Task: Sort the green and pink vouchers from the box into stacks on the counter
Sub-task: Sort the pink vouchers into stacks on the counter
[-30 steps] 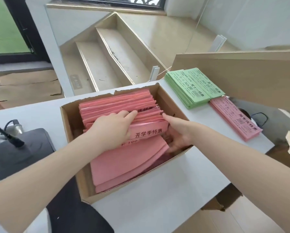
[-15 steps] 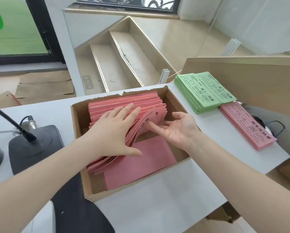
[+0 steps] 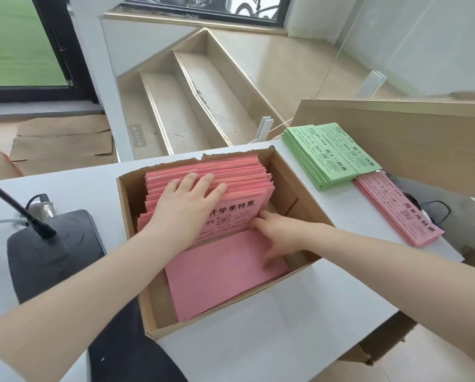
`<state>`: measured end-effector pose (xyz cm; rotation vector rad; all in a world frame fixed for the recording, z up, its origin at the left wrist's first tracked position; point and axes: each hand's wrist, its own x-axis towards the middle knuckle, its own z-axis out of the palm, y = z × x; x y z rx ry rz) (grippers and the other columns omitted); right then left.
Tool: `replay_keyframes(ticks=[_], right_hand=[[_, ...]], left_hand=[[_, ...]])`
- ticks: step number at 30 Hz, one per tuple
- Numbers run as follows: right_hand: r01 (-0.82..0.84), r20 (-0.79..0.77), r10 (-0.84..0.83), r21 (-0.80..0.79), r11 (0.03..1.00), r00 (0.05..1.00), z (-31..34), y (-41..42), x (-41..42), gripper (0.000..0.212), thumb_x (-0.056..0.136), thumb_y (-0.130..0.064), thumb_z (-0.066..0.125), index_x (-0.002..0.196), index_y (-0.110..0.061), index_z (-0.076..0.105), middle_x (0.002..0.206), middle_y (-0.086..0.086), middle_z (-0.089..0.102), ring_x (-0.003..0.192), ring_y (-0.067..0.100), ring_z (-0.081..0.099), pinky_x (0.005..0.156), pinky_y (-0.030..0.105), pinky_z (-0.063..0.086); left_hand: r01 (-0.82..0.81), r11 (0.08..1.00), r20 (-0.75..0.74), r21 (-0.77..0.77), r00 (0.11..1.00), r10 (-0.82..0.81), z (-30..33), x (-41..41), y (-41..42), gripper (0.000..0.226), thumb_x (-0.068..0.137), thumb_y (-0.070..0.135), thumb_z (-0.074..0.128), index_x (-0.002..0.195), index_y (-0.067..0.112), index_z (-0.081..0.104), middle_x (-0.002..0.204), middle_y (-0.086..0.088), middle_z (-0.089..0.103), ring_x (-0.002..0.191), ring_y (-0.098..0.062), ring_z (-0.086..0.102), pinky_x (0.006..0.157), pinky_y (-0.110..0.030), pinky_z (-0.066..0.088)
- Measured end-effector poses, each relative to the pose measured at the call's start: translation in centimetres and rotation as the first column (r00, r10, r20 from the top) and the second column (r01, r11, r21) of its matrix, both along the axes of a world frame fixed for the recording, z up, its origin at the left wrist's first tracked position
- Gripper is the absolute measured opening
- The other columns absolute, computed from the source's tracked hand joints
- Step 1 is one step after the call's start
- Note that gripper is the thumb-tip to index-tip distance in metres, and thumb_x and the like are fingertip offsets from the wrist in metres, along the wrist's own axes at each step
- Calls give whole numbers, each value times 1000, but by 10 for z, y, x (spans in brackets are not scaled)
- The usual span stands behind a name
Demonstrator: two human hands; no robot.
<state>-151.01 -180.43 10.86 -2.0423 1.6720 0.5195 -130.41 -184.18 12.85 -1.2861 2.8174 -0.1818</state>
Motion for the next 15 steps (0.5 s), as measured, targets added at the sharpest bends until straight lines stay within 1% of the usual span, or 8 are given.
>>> replay_keyframes(ticks=[3, 6, 8, 10, 11, 12, 14, 15], right_hand=[[-54, -68, 53, -17, 998, 996, -11, 4, -3, 94, 63, -39, 81, 136, -8, 31, 135, 11, 34, 121, 29, 37, 105, 34, 33], [-18, -113, 19, 9, 1000, 993, -14, 0, -1, 89, 61, -39, 83, 129, -8, 34, 127, 13, 45, 115, 29, 43, 96, 36, 40], [58, -90, -55, 33, 998, 994, -10, -2, -2, 75, 65, -35, 81, 122, -8, 42, 118, 11, 54, 109, 28, 50, 88, 35, 45], [257, 104, -268, 114, 960, 958, -2, -2, -8, 49, 71, -24, 77, 112, -9, 55, 108, 5, 62, 101, 24, 59, 80, 33, 51], [377, 230, -420, 211, 902, 878, 4, -1, -12, 34, 75, -18, 74, 105, -11, 59, 101, 2, 64, 94, 19, 62, 72, 31, 53], [467, 334, -568, 338, 817, 752, 10, -1, -16, 21, 80, -13, 70, 98, -11, 60, 94, 0, 65, 85, 15, 63, 65, 28, 53], [573, 424, -797, 553, 604, 431, 18, -3, -23, 10, 86, -4, 61, 96, -6, 61, 84, 3, 66, 70, 12, 65, 55, 23, 53], [606, 421, -869, 629, 487, 262, 20, -5, -25, 9, 88, -1, 57, 96, -1, 61, 79, 6, 66, 62, 11, 65, 50, 20, 53]], left_hand=[[-22, 1000, -49, -5, 999, 22, -2, -3, 0, 71, 90, 13, 47, 148, 23, 5, 155, -6, 7, 141, -29, 11, 110, -38, 18], [-48, 999, -61, -12, 997, 47, -6, -5, -1, 71, 91, 14, 48, 147, 24, 7, 156, -5, 8, 141, -28, 12, 110, -38, 18], [-31, 999, -90, -23, 996, 29, -10, -2, -3, 72, 88, 13, 53, 147, 24, 13, 155, -5, 14, 140, -29, 18, 110, -39, 21], [-3, 998, -144, -63, 990, -6, -9, 0, -1, 77, 75, 7, 68, 141, 23, 31, 148, -9, 34, 132, -33, 36, 103, -42, 33], [-3, 998, -192, -59, 981, -9, -7, 0, -1, 80, 67, 2, 72, 135, 24, 37, 144, -11, 40, 126, -35, 43, 99, -44, 38], [14, 1000, -206, -28, 978, -19, -5, 0, -1, 79, 65, -4, 70, 130, 26, 37, 144, -12, 38, 124, -36, 44, 98, -45, 38], [103, 994, -226, 37, 970, -92, 0, -1, 0, 62, 73, -9, 56, 122, 27, 43, 152, -10, 22, 132, -34, 32, 105, -45, 28], [136, 988, -277, 67, 954, -112, 2, 0, 1, 45, 79, -3, 53, 114, 25, 51, 153, -7, 19, 135, -32, 27, 107, -44, 24]])
